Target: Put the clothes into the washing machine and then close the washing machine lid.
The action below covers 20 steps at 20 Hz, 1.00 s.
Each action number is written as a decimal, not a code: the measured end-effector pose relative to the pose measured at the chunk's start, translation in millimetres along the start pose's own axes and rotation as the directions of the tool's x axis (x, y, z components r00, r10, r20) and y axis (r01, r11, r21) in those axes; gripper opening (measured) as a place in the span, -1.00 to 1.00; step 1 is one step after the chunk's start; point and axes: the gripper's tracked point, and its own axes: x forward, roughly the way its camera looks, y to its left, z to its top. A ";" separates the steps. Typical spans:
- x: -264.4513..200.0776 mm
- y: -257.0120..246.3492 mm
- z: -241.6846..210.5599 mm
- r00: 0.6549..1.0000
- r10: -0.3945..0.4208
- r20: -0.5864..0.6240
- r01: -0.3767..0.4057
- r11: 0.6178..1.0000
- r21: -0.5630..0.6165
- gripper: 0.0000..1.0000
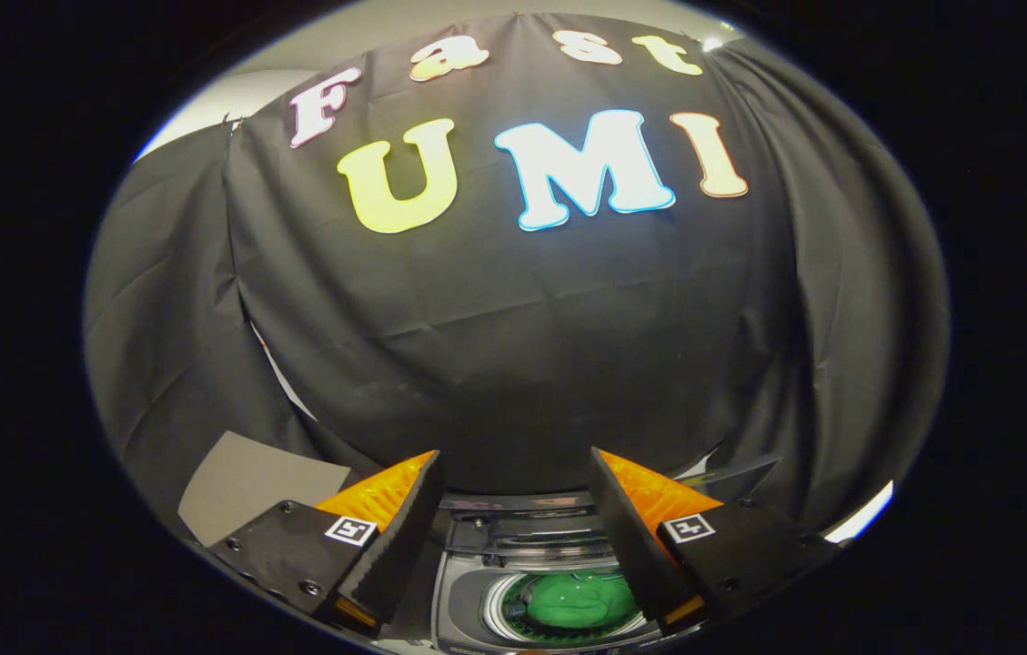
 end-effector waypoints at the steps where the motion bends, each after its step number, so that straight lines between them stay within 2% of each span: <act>1: 6.9 -2.2 -1.3 1.000 -0.011 -0.010 0.011 1.000 -0.009 0.96; 7: 45.4 -5.5 -6.8 0.998 -0.043 -0.045 0.041 0.999 -0.035 0.96; 11: 72.0 -22.8 -15.0 0.989 -0.109 -0.100 0.107 0.994 -0.024 0.96; 14: 68.3 -34.0 -31.1 0.977 -0.160 -0.143 0.152 0.986 -0.062 0.97; 20: 69.3 -34.5 -40.9 0.973 -0.158 -0.171 0.143 0.985 -0.092 0.97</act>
